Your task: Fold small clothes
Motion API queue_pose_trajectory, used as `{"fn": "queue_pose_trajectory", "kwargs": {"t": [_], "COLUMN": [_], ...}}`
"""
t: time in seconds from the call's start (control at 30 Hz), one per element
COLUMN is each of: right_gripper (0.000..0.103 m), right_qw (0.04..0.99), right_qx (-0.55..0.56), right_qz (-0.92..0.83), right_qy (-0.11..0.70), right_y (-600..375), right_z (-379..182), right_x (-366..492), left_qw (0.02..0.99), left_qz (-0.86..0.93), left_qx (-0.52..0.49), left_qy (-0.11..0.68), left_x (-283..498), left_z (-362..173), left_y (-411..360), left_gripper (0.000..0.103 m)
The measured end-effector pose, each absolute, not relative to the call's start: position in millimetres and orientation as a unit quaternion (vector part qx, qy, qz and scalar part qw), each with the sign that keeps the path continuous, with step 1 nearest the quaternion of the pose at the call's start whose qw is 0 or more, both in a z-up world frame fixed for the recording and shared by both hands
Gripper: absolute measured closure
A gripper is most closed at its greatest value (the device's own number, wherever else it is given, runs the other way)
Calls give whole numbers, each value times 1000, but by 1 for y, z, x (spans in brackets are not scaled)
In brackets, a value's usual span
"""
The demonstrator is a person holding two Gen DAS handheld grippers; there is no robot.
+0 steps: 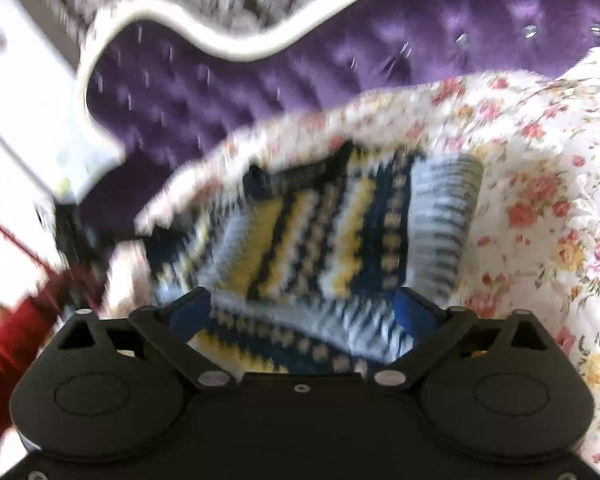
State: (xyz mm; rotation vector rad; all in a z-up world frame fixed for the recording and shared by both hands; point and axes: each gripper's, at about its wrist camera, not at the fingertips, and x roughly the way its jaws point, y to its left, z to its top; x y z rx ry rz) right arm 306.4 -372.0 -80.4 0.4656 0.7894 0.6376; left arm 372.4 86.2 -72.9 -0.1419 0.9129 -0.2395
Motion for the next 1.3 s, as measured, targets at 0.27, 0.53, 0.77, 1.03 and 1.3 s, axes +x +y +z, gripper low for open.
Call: {"fn": "queue_pose_trajectory", "kwargs": {"t": [0.27, 0.53, 0.77, 1.03, 1.3], "right_gripper": [2, 0, 0, 0, 0], "right_qw": [871, 868, 857, 851, 856], "right_qx": [260, 360, 382, 397, 388], "right_qz": [206, 147, 148, 190, 201], "right_qy": [361, 309, 313, 285, 276], "right_y": [-385, -422, -418, -412, -402], "right_z": [-87, -101, -128, -146, -146], "right_x": [318, 315, 332, 340, 344], "left_qw": [904, 939, 916, 918, 928], "left_qz": [-84, -68, -142, -130, -119], "left_qx": [-31, -84, -66, 2, 9], "left_qy": [418, 328, 369, 375, 352], "left_x": [367, 347, 348, 343, 332], "left_z": [-76, -33, -61, -99, -108], "left_y": [86, 83, 30, 1, -2], "left_gripper": [69, 32, 31, 31, 30]}}
